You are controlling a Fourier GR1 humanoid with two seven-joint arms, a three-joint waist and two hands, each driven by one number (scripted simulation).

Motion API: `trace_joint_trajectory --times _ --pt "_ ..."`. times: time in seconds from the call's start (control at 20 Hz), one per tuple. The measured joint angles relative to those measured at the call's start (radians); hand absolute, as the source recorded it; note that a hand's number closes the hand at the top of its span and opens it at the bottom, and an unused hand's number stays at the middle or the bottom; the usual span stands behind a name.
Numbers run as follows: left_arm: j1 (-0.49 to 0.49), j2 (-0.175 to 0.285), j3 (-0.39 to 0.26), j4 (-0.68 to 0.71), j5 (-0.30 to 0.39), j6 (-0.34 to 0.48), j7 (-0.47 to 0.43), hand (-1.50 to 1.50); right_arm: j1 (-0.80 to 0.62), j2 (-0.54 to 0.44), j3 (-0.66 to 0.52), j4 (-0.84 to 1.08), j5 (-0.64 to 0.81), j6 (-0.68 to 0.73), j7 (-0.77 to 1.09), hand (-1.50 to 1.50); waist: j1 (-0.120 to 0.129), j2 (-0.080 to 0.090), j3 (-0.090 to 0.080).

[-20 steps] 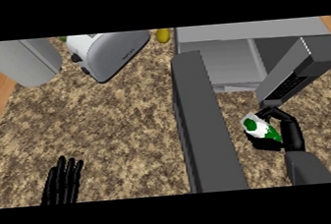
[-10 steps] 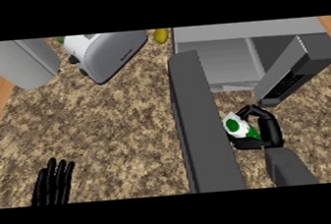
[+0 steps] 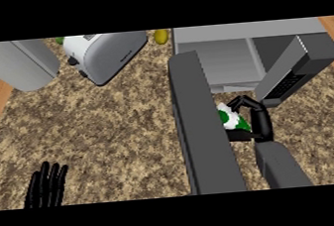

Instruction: Pick up the milk, place it into the microwave and close the microwave

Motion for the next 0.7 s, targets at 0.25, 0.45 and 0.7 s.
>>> trace_joint_trajectory --times 0.25,0.45,0.7 --pt "0.009 -0.004 0.018 0.035 0.008 -0.035 -0.028 -1.5 -0.058 0.007 0.008 -0.036 -0.003 -0.078 0.085 1.5 0.004 0.001 0.0" --pt "0.007 -0.012 0.025 0.016 0.01 -0.037 -0.004 -1.5 -0.117 -0.014 0.012 -0.006 0.009 -0.12 0.146 1.5 0.007 0.003 0.001" --pt "-0.03 -0.014 0.049 0.039 0.016 -0.049 0.018 -1.5 -0.225 -0.044 0.026 0.076 0.055 -0.195 0.226 1.5 0.013 0.006 0.001"
